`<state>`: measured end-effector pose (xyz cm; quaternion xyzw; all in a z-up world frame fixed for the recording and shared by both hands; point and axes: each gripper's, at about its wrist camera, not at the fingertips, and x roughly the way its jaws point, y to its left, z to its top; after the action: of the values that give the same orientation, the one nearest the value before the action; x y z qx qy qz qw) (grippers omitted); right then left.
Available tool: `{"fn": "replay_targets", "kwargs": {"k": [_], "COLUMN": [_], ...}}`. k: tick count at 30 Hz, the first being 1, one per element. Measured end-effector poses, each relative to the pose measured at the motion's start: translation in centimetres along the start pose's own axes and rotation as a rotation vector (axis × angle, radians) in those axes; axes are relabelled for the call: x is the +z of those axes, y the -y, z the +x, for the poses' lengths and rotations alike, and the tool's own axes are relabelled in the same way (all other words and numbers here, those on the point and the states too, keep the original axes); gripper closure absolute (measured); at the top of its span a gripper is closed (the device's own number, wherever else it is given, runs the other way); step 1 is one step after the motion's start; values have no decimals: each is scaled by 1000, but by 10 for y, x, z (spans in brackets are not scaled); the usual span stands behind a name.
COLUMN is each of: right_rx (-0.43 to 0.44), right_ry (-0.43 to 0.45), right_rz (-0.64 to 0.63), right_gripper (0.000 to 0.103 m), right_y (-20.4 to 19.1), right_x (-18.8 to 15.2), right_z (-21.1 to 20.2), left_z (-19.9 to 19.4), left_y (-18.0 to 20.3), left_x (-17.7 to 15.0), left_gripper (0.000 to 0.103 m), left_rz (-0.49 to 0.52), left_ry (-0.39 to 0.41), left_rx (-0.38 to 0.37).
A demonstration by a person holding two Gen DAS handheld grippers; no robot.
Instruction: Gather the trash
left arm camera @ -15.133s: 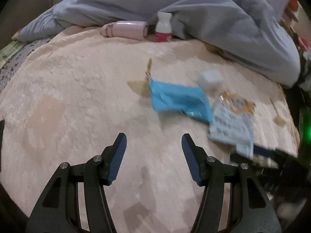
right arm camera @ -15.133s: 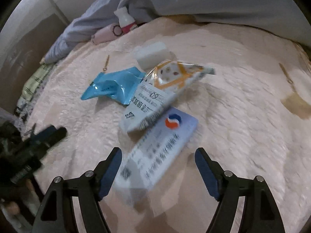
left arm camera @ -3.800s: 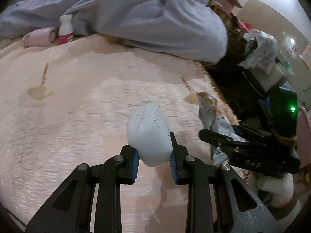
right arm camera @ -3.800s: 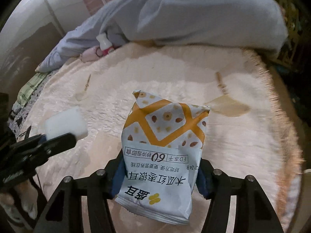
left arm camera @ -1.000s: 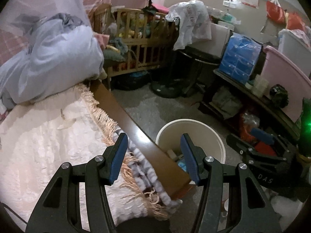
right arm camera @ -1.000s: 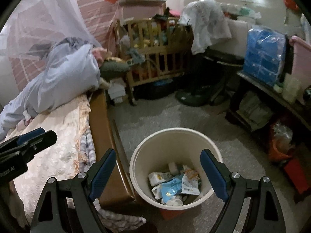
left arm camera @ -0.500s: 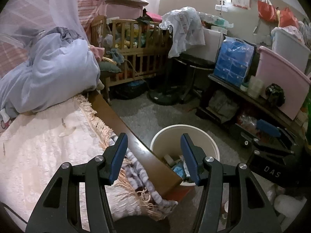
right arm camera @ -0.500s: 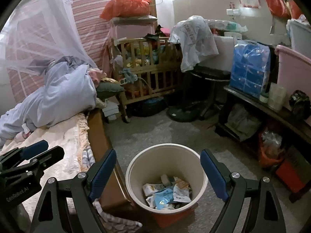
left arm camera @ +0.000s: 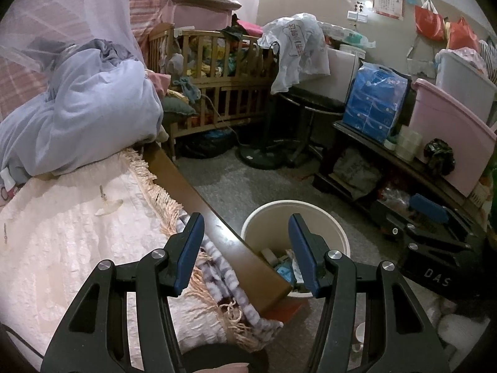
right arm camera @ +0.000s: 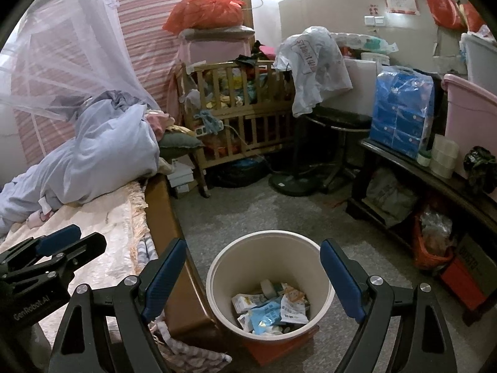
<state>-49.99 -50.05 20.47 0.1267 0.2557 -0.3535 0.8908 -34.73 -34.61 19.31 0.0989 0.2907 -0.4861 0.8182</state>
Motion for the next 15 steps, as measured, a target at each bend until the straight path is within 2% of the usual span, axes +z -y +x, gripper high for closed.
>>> {"fn": "replay_targets", "kwargs": {"k": [15], "right_rx": [0], "right_ry": [-24], "right_rz": [-18], "right_gripper": [17], "right_y": [-4], "right_x": [0], "right_z": [6], "left_z": [0], "left_y": [1], "left_x": [-2], "left_gripper": [48], "left_rz": [-12], "left_ry": [-7], "left_rx": [-8]}}
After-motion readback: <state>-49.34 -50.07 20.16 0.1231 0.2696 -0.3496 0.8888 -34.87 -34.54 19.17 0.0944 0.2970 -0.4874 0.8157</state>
